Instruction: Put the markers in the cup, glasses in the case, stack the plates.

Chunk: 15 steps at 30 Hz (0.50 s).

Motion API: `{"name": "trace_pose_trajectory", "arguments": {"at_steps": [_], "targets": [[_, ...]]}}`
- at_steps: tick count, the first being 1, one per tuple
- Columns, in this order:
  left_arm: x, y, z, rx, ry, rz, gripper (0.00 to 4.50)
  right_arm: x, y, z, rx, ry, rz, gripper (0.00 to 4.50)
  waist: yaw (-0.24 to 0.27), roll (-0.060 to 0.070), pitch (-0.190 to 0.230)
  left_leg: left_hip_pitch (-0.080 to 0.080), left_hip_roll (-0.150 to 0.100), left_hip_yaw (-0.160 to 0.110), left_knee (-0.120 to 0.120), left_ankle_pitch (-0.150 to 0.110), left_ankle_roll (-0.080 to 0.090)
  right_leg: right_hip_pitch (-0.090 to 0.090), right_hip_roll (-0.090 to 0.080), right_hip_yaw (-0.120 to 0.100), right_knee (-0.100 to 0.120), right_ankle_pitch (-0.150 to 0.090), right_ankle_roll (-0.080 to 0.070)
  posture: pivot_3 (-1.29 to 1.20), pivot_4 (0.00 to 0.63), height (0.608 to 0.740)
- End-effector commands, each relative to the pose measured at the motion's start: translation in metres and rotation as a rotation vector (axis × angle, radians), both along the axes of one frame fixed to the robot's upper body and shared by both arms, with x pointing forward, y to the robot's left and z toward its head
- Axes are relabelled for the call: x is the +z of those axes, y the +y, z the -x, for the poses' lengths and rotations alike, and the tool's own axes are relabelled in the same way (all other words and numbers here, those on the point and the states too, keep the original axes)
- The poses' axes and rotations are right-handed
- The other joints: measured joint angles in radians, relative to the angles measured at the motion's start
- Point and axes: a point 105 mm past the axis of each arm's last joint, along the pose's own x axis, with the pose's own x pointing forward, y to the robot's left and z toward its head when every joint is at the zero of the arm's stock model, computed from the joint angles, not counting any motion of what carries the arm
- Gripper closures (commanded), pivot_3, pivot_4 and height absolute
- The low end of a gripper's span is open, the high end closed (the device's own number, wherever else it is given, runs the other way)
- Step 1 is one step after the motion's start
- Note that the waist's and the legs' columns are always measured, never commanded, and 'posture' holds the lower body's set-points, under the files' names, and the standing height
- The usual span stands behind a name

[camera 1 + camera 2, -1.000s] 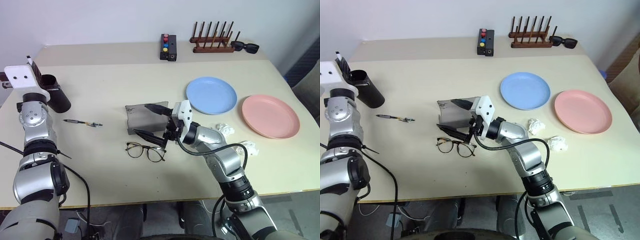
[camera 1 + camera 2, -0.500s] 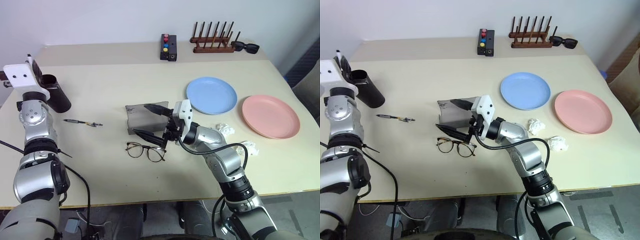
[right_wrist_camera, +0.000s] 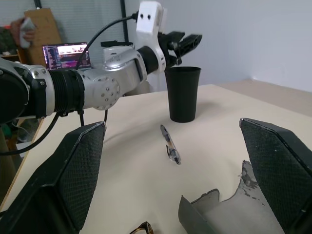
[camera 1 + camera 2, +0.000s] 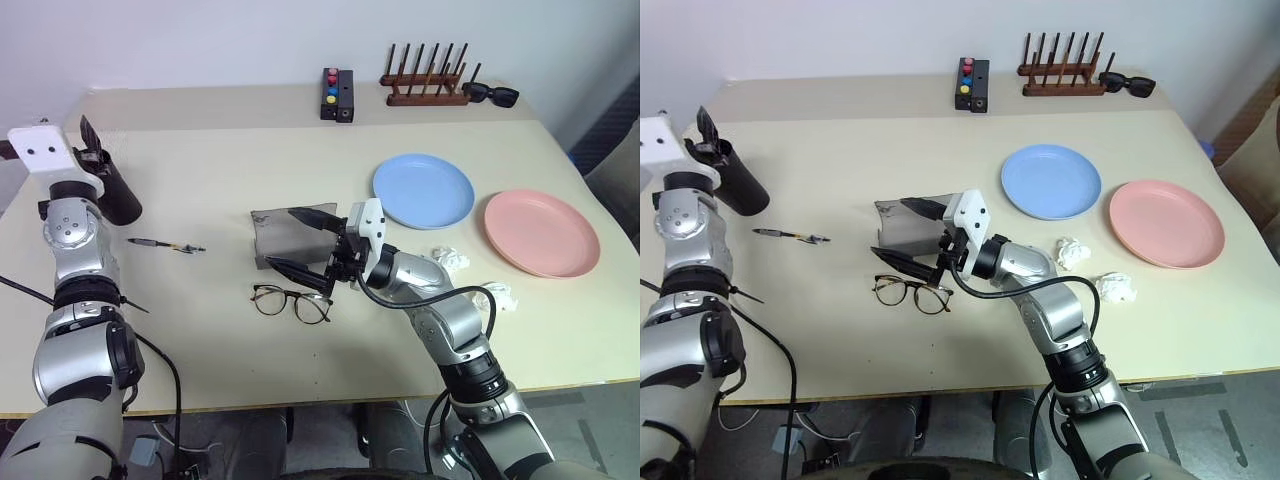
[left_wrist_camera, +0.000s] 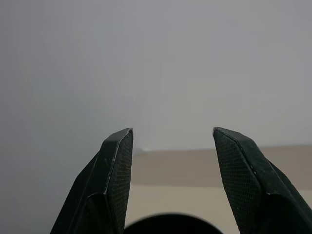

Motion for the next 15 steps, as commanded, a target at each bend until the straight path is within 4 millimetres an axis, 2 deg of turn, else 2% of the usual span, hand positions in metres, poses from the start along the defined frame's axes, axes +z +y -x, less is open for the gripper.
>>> {"name": "trace_pose_trajectory", "arguments": {"at_steps": [1, 3, 5, 6, 8, 9, 11, 15], "targets": [[0.035, -0.013, 0.004, -0.096, -0.069, -0.088, 1.88, 0.015, -0.002, 0.005, 0.005, -0.048, -0.038, 0.0, 0.0, 0.0, 0.0, 0.0, 0.0, 0.0, 0.0, 0.0, 0.0, 0.0, 0.0, 0.0, 0.0, 0.0, 0.0, 0.0, 0.15, 0.734], [0.04, -0.044, 0.001, -0.326, 0.017, -0.231, 1.88, 0.014, -0.005, 0.003, -0.007, -0.05, -0.034, 0.0, -0.001, 0.0, 0.0, 0.0, 0.0, 0.0, 0.0, 0.0, 0.0, 0.0, 0.0, 0.0, 0.0, 0.0, 0.0, 0.0, 0.15, 0.734], [0.026, -0.067, 0.003, -0.536, 0.189, -0.345, 1.33, 0.014, -0.006, 0.001, -0.017, -0.05, -0.03, 0.0, -0.004, 0.0, 0.0, 0.0, 0.0, 0.0, 0.0, 0.0, 0.0, 0.0, 0.0, 0.0, 0.001, 0.0, 0.0, 0.0, 0.15, 0.734], [0.021, -0.072, 0.005, -0.592, 0.249, -0.365, 1.01, 0.014, -0.007, 0.0, -0.019, -0.05, -0.029, 0.0, -0.007, 0.001, 0.0, 0.0, 0.0, 0.0, 0.0, 0.0, 0.0, 0.0, 0.0, 0.0, 0.001, 0.0, 0.0, 0.0, 0.15, 0.734], [0.004, -0.077, 0.011, -0.697, 0.422, -0.414, 0.03, 0.013, -0.007, 0.0, -0.022, -0.049, -0.026, 0.0, -0.012, 0.001, 0.0, 0.0, 0.0, 0.0, 0.0, 0.0, 0.0, -0.001, 0.0, 0.0, 0.001, 0.0, 0.0, 0.0, 0.15, 0.734], [-0.003, -0.078, 0.014, -0.732, 0.495, -0.428, 0.01, 0.013, -0.007, -0.001, -0.022, -0.048, -0.025, 0.0, -0.018, 0.001, 0.0, 0.0, 0.0, 0.0, -0.001, 0.0, 0.0, -0.001, 0.0, 0.001, 0.002, 0.0, 0.0, 0.0, 0.15, 0.734], [-0.033, -0.077, 0.026, -0.783, 0.734, -0.548, 0.01, 0.012, -0.007, -0.001, -0.018, -0.046, -0.019, 0.0, -0.029, 0.001, 0.0, 0.0, 0.0, 0.0, -0.001, 0.0, 0.0, -0.002, 0.0, 0.001, 0.004, 0.0, -0.001, 0.0, 0.15, 0.734], [-0.073, -0.071, 0.043, -0.892, 1.045, -0.659, 0.01, 0.004, -0.004, 0.004, 0.041, -0.027, 0.052, 0.0, -0.027, 0.001, 0.001, 0.0, 0.001, 0.0, -0.002, 0.0, 0.0, -0.004, 0.001, 0.001, 0.006, -0.002, -0.002, 0.0, 0.15, 0.734]]}}
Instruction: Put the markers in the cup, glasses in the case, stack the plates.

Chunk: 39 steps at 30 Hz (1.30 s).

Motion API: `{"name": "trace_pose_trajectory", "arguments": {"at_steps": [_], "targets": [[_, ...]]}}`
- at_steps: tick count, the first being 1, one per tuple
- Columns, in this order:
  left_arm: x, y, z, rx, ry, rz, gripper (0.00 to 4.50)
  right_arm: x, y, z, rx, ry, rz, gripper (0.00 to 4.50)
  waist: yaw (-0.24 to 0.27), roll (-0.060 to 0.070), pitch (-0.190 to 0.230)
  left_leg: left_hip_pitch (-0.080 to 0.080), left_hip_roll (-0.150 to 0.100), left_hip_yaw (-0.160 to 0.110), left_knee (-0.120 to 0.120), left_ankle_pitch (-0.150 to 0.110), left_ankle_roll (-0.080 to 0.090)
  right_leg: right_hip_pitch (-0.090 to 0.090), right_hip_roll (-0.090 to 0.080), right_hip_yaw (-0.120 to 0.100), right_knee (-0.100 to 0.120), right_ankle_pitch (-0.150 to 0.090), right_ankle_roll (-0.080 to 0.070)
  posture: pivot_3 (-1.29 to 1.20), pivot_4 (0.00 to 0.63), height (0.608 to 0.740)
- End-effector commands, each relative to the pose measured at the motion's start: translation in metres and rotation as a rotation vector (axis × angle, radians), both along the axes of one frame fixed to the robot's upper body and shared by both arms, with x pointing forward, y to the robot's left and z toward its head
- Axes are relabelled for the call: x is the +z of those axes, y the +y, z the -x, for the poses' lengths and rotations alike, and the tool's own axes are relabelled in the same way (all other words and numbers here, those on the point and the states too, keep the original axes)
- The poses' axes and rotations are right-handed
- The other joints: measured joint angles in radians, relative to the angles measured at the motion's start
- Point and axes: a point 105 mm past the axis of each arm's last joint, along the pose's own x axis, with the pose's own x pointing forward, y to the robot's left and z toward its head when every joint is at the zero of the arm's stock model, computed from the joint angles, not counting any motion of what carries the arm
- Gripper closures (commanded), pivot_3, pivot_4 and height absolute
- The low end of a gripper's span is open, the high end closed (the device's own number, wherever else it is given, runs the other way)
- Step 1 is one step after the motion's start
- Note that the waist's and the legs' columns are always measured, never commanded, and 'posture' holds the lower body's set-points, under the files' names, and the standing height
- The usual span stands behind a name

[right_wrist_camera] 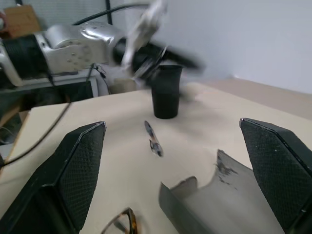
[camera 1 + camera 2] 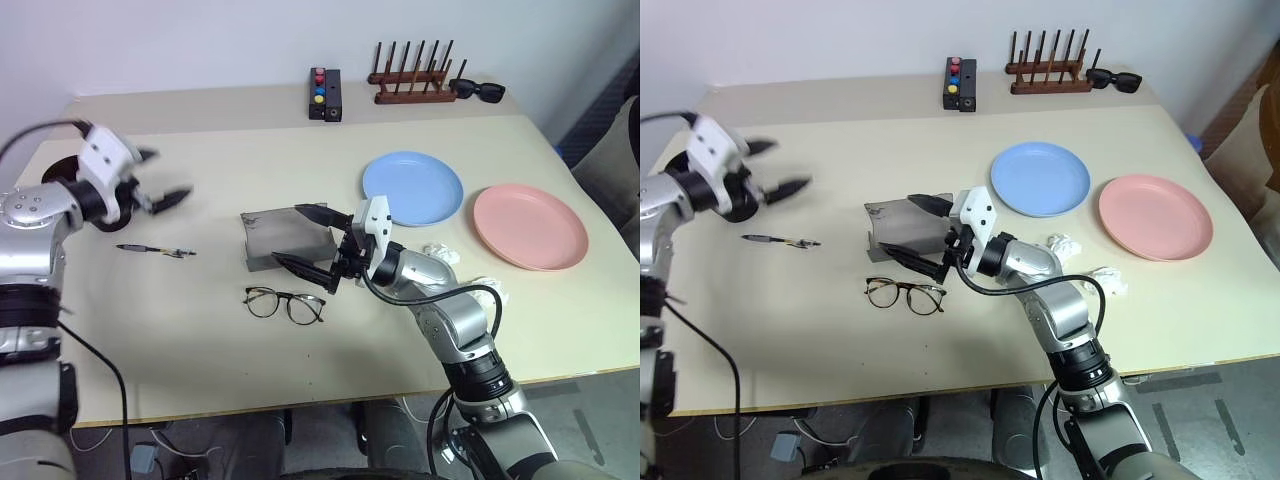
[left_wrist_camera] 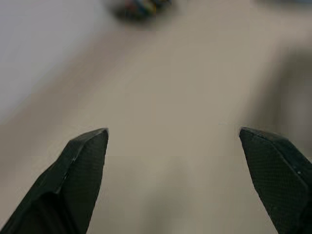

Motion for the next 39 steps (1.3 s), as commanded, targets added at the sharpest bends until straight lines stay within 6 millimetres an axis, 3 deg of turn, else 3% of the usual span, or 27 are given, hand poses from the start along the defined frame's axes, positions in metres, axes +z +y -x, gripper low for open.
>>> {"name": "trace_pose_trajectory", "arguments": {"at_steps": [1, 5, 14, 17, 24, 28, 30, 34, 36, 39], "targets": [[-0.017, 0.006, 0.012, -0.079, 0.157, -0.143, 0.01, 0.002, 0.005, 0.011, 0.091, -0.019, 0.058, 0.0, 0.003, 0.0, 0.0, 0.0, 0.0, 0.0, 0.0, 0.0, 0.0, 0.0, 0.0, 0.0, 0.0, 0.0, 0.0, 0.0, 0.15, 0.734], [-0.04, 0.015, 0.018, -0.119, 0.294, -0.245, 0.01, 0.002, 0.0, 0.017, 0.143, -0.013, 0.098, 0.0, 0.007, 0.0, 0.0, -0.001, 0.0, 0.0, 0.001, 0.0, 0.0, 0.0, 0.0, 0.0, 0.0, 0.0, 0.0, 0.0, 0.15, 0.734], [-0.065, 0.023, 0.012, -0.143, 0.421, -0.375, 0.01, 0.0, 0.0, 0.021, 0.152, 0.005, 0.098, 0.0, 0.006, 0.0, 0.0, -0.001, 0.0, 0.0, 0.002, 0.0, 0.0, 0.0, 0.0, 0.0, 0.001, 0.0, 0.0, 0.0, 0.15, 0.734], [-0.07, 0.021, 0.011, -0.145, 0.446, -0.367, 0.91, 0.0, 0.0, 0.021, 0.147, 0.006, 0.096, 0.0, 0.006, 0.0, 0.0, 0.0, 0.0, 0.0, 0.002, 0.0, 0.0, 0.0, 0.0, 0.0, 0.001, 0.0, 0.001, 0.0, 0.15, 0.734], [-0.074, 0.022, 0.008, -0.134, 0.441, -0.37, 4.36, -0.002, -0.002, 0.02, 0.133, 0.01, 0.098, 0.0, 0.009, 0.0, -0.001, 0.001, 0.0, 0.0, 0.003, 0.0, 0.0, 0.001, 0.0, 0.0, 0.002, 0.0, 0.001, 0.0, 0.15, 0.734], [-0.072, 0.021, 0.004, -0.127, 0.4, -0.366, 4.45, -0.002, -0.001, 0.02, 0.134, 0.012, 0.096, 0.0, 0.009, 0.001, -0.001, 0.001, 0.0, 0.0, 0.003, 0.0, 0.001, 0.001, 0.0, 0.0, 0.003, 0.0, 0.001, 0.0, 0.15, 0.734], [-0.063, 0.016, -0.002, -0.116, 0.345, -0.314, 4.45, -0.001, -0.001, 0.021, 0.138, 0.01, 0.098, 0.0, 0.01, 0.001, -0.001, 0.001, 0.0, 0.0, 0.003, 0.0, 0.001, 0.001, 0.0, 0.0, 0.003, 0.0, 0.001, 0.0, 0.15, 0.734], [-0.023, -0.004, -0.018, -0.121, 0.151, -0.098, 4.45, 0.009, 0.0, 0.016, 0.106, -0.041, 0.055, 0.0, 0.013, 0.0, 0.0, 0.0, 0.0, -0.001, 0.004, 0.001, 0.001, 0.001, 0.0, 0.0, 0.003, 0.0, 0.001, 0.0, 0.15, 0.734], [0.018, -0.009, -0.029, -0.071, -0.041, 0.065, 4.45, 0.024, -0.001, 0.002, 0.011, -0.093, -0.013, 0.0, 0.012, -0.002, 0.001, -0.001, 0.0, -0.001, 0.004, 0.001, 0.001, 0.001, 0.0, 0.0, 0.002, 0.0, 0.001, 0.0, 0.15, 0.734], [0.074, -0.005, -0.033, 0.019, -0.325, 0.239, 4.45, 0.025, 0.0, -0.001, -0.004, -0.105, -0.022, 0.0, 0.007, -0.002, 0.001, -0.002, 0.0, -0.001, 0.003, 0.001, 0.0, -0.001, 0.0, 0.0, 0.002, 0.0, 0.001, 0.0, 0.15, 0.734]]}}
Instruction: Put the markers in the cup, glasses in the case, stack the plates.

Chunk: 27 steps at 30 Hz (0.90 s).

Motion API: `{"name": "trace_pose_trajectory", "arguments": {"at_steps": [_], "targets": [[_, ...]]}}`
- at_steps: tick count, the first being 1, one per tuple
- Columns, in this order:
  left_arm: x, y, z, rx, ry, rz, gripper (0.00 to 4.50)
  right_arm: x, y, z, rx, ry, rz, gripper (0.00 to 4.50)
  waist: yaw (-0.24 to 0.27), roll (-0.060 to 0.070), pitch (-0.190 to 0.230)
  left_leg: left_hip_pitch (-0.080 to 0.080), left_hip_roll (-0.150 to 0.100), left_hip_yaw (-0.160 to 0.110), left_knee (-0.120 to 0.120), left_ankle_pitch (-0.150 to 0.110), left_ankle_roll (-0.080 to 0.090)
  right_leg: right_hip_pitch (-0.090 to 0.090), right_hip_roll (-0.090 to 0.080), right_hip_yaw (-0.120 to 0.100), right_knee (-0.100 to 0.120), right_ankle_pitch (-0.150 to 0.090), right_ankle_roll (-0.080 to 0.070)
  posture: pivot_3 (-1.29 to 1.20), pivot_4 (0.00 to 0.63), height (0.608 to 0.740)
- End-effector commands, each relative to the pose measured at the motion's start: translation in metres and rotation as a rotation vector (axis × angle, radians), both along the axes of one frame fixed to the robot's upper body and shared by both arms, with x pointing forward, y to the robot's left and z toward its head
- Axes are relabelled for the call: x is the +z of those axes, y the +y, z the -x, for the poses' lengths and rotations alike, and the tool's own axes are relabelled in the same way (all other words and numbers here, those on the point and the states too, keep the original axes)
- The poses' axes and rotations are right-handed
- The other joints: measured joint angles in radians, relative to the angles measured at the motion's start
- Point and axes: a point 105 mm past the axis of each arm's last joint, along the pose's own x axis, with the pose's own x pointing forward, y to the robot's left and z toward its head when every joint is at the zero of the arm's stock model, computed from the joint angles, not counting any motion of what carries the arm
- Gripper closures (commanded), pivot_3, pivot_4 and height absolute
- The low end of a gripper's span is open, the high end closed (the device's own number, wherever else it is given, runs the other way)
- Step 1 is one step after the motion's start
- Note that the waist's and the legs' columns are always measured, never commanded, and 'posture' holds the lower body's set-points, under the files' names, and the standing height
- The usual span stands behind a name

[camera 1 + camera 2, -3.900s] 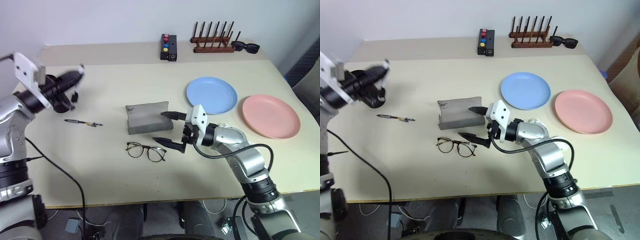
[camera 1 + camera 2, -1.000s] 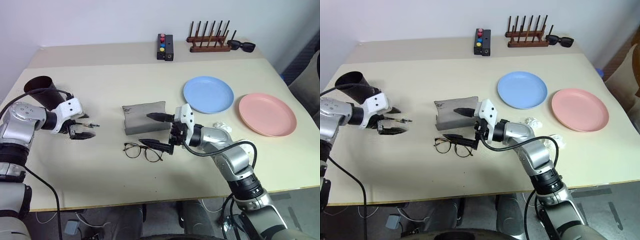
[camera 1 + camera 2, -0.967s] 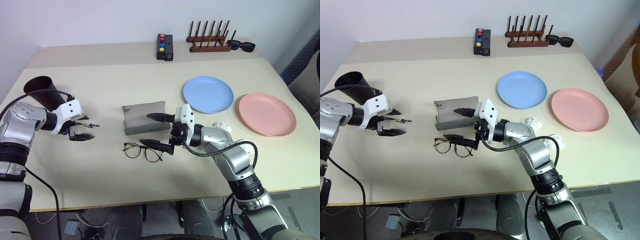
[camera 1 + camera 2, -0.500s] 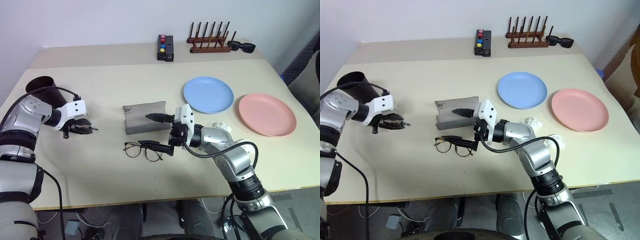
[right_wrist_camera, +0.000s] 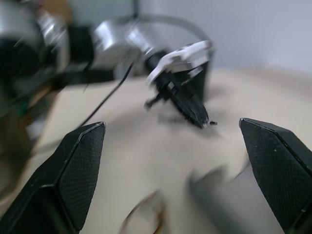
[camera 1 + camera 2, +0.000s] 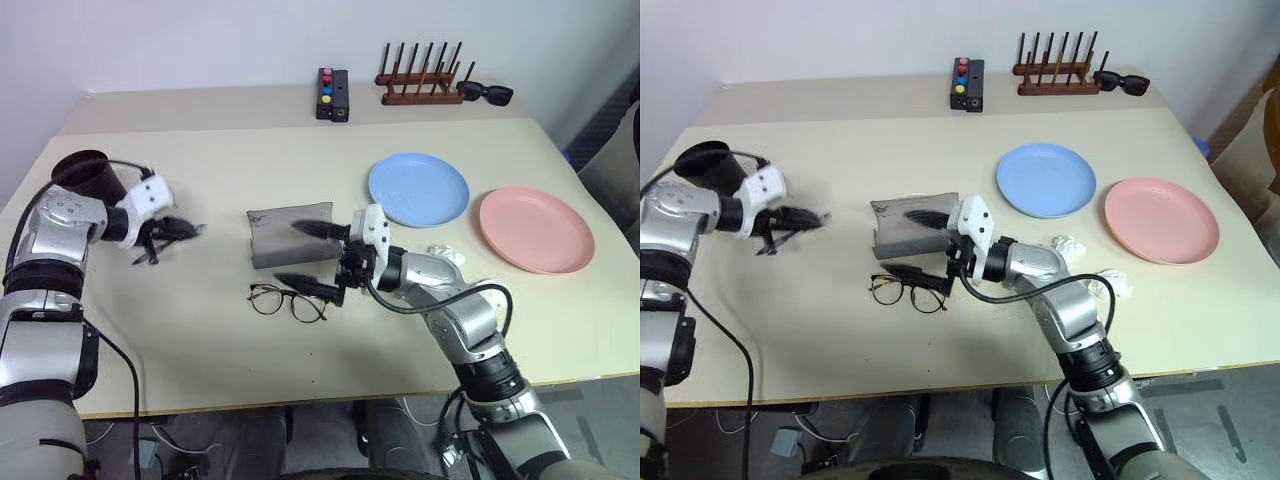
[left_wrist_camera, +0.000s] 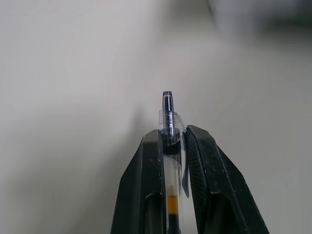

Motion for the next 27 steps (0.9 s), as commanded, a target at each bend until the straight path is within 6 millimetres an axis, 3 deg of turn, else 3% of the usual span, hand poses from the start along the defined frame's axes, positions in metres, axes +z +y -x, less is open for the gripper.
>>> {"name": "trace_pose_trajectory", "arguments": {"at_steps": [1, 5, 9, 16, 21, 27], "targets": [[0.086, 0.012, -0.001, 0.121, -0.362, 0.229, 4.45, 0.009, -0.003, -0.001, -0.023, -0.055, -0.023, 0.0, -0.003, 0.0, 0.0, 0.0, 0.0, 0.0, 0.0, 0.0, 0.0, 0.0, 0.0, 0.0, 0.0, 0.0, 0.0, 0.0, 0.15, 0.734], [0.141, 0.033, 0.009, 0.301, -0.669, 0.376, 4.45, 0.006, 0.0, 0.001, -0.002, -0.05, -0.015, 0.0, -0.008, 0.0, 0.0, 0.001, 0.0, 0.0, -0.002, 0.0, 0.0, -0.001, 0.0, 0.0, 0.0, 0.0, 0.0, 0.0, 0.15, 0.734], [0.162, 0.064, 0.019, 0.565, -0.914, 0.375, 4.45, 0.009, 0.004, 0.003, 0.017, -0.056, -0.029, 0.0, -0.005, 0.0, 0.0, 0.001, 0.0, 0.0, -0.001, 0.0, 0.0, 0.0, 0.0, 0.0, 0.0, 0.0, 0.0, 0.0, 0.15, 0.734], [0.138, 0.115, 0.03, 0.905, -1.009, 0.46, 4.45, 0.015, 0.011, 0.008, 0.057, -0.032, -0.085, 0.0, -0.003, 0.0, 0.0, 0.001, 0.0, 0.0, -0.001, 0.0, -0.001, 0.0, 0.0, 0.0, 0.0, 0.0, 0.0, 0.0, 0.15, 0.734], [0.118, 0.126, 0.028, 0.967, -0.955, 0.499, 4.45, 0.016, 0.01, 0.008, 0.051, -0.029, -0.09, 0.0, 0.0, -0.001, -0.001, 0.001, -0.001, 0.0, -0.001, 0.0, -0.001, 0.0, 0.0, 0.0, 0.0, 0.0, 0.0, 0.0, 0.15, 0.734], [0.111, 0.127, 0.024, 0.982, -0.912, 0.567, 4.45, 0.015, 0.009, 0.008, 0.043, -0.023, -0.093, 0.0, -0.002, -0.001, -0.001, 0.001, -0.001, 0.0, -0.001, 0.0, -0.001, 0.0, 0.0, 0.0, 0.0, 0.0, 0.0, 0.0, 0.15, 0.734]]}}
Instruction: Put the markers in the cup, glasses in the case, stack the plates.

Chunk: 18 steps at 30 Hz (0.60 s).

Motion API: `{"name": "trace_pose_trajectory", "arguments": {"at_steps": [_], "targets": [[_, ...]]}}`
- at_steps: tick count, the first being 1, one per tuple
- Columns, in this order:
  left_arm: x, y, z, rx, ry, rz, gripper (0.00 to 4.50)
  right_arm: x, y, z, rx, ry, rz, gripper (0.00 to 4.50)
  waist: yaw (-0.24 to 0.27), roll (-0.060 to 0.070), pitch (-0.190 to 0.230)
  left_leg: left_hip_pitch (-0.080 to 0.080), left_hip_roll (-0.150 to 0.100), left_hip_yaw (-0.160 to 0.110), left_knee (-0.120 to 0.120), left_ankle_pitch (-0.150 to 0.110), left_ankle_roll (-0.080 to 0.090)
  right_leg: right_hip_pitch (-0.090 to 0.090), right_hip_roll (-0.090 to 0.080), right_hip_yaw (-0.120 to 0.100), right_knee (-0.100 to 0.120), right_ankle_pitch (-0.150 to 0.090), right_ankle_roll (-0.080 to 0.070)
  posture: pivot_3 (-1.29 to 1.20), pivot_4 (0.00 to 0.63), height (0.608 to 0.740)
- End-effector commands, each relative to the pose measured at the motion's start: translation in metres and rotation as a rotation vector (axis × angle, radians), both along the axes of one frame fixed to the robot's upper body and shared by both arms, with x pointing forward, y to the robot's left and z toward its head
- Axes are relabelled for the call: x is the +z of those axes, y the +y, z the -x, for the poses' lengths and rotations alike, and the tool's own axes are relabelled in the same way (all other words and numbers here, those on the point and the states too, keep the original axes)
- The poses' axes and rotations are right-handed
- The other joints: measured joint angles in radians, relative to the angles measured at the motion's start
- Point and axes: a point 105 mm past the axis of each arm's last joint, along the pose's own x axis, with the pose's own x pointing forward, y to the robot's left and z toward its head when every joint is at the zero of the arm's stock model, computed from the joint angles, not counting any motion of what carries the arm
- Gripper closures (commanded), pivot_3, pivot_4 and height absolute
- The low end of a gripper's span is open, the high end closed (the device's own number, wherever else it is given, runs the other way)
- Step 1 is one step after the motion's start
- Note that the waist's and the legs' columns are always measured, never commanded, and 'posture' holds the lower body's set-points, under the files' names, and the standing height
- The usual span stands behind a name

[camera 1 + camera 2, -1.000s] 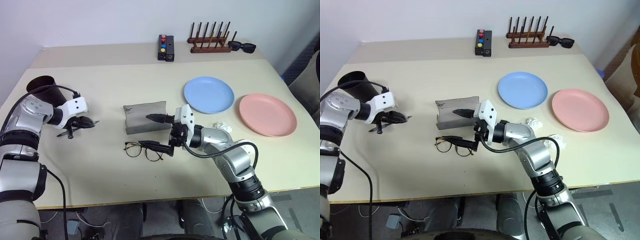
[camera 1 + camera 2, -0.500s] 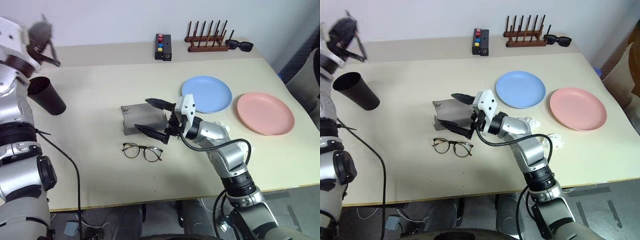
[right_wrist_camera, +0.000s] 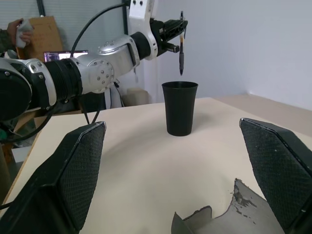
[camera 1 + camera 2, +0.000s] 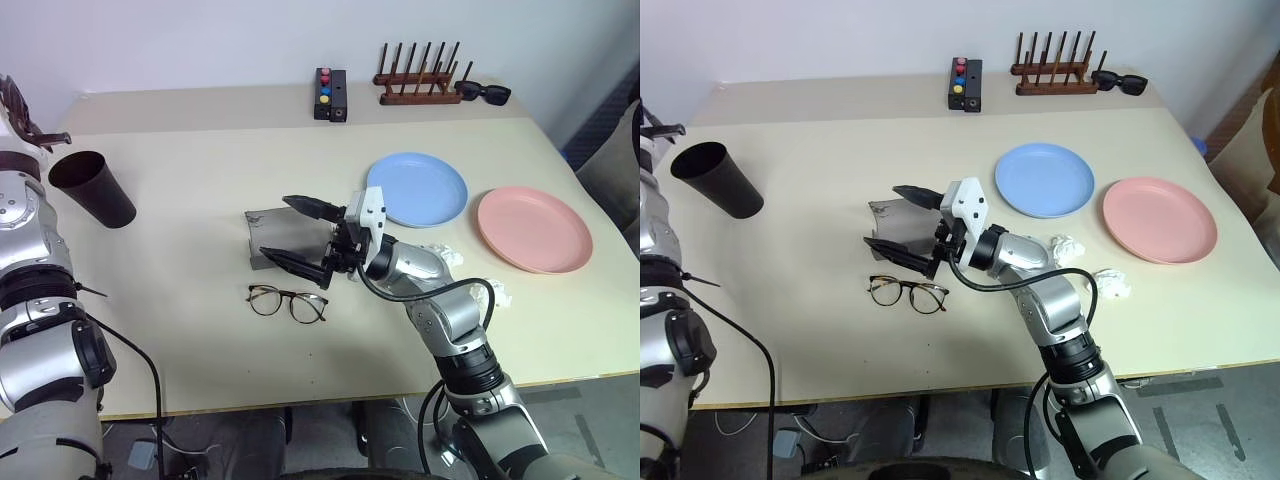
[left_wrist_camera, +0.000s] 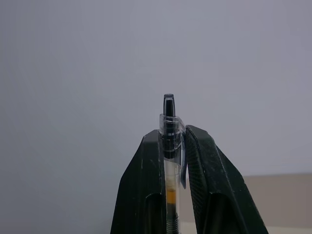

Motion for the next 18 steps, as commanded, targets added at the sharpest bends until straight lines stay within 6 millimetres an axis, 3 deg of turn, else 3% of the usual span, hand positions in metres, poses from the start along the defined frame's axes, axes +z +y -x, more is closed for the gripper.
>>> {"name": "trace_pose_trajectory", "arguments": {"at_steps": [1, 8, 11, 18], "targets": [[0.012, 0.005, 0.008, 0.003, -0.058, 0.024, 4.45, 0.013, 0.001, 0.006, 0.017, -0.033, -0.042, 0.0, -0.001, 0.0, 0.0, 0.0, 0.0, 0.0, 0.0, 0.0, 0.0, 0.0, 0.0, 0.0, 0.0, 0.0, 0.0, 0.0, 0.15, 0.734], [0.02, -0.001, 0.007, -0.02, -0.053, 0.018, 4.45, 0.011, 0.001, 0.006, 0.019, -0.028, -0.038, 0.0, -0.003, 0.0, 0.0, 0.0, 0.0, 0.0, 0.0, 0.0, 0.0, 0.0, 0.0, 0.0, 0.0, 0.0, 0.0, 0.0, 0.15, 0.734], [0.022, -0.012, 0.003, -0.082, -0.026, 0.039, 4.45, 0.011, 0.001, 0.006, 0.02, -0.027, -0.034, 0.0, -0.003, 0.0, 0.0, 0.0, 0.0, 0.0, 0.0, 0.0, 0.0, 0.0, 0.0, 0.0, 0.0, 0.0, 0.0, 0.0, 0.15, 0.734], [0.007, -0.023, -0.002, -0.101, 0.091, 0.055, 4.45, 0.009, 0.002, 0.006, 0.025, -0.028, -0.023, 0.0, -0.003, 0.0, 0.0, 0.0, 0.0, 0.0, 0.0, 0.0, 0.0, 0.0, 0.0, 0.0, 0.0, 0.0, 0.0, 0.0, 0.15, 0.734]]}}
